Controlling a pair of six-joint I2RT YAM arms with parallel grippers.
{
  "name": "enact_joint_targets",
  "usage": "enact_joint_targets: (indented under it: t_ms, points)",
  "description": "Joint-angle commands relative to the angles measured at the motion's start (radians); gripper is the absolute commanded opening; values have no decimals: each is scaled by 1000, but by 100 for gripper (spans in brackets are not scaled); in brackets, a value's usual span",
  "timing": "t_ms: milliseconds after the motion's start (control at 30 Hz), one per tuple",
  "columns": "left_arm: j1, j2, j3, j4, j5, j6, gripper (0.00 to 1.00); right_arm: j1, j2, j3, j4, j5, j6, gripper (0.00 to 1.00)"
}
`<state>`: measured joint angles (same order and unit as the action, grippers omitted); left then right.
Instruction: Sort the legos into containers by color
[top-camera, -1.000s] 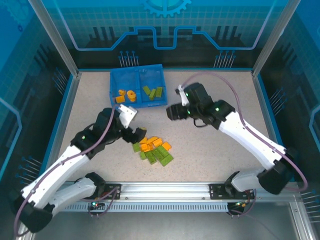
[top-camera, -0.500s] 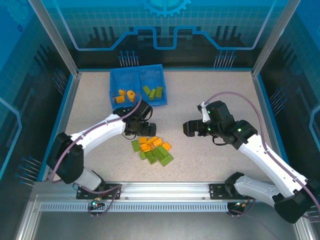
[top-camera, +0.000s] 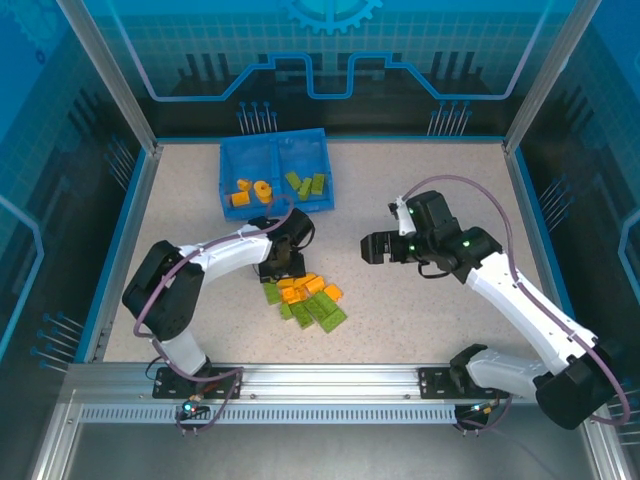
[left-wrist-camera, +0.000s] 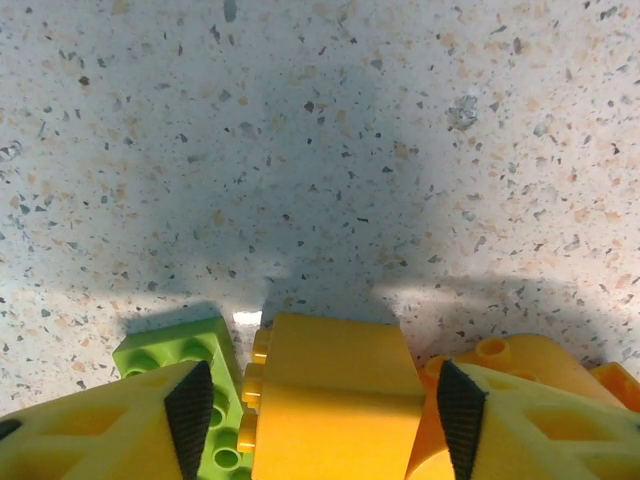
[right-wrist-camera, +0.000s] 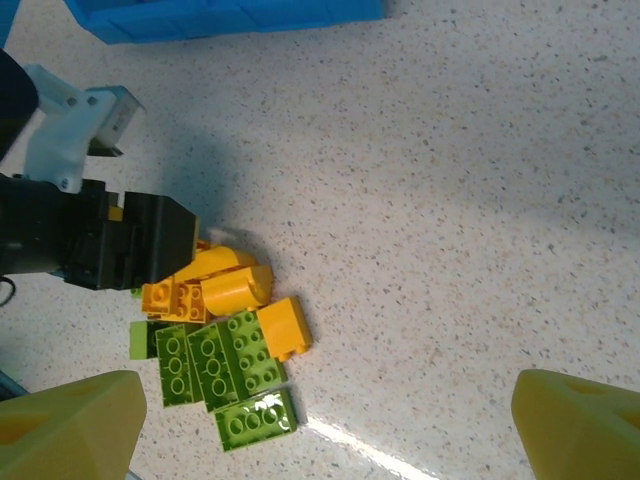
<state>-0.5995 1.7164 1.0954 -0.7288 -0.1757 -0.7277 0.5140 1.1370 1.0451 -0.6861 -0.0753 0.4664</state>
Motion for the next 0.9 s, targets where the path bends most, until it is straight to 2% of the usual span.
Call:
enact_joint_targets:
  t_ms: [0,67,300,433,533,633,767,867]
  points:
    - [-7,32,11,-25,47,5,60,-18,15,42,25,-29,-12,96]
    - [-9,47,9,-27,68,11,60,-21,27,53,21,-31,-8,96]
    - [-21,86,10,-36,40,28,60,-22,32,54,3,-54,-3,96]
    - [-20,118,22,-55,-2,39,51,-23,50,55,5,-47,14,96]
    - [-21,99,25,-40,-10,45,43,-22,60,51,38,-63,34,96]
    - [-20,65,57,-45,-33,49,40,-22,85,65,43,-80,36,96]
    - [-3,-7,145,-100,-113,70,39,0,93,44,85,-172,-8,96]
    - [53,-61,222,-121,-154,105,39,40,100,35,111,-216,-21,96]
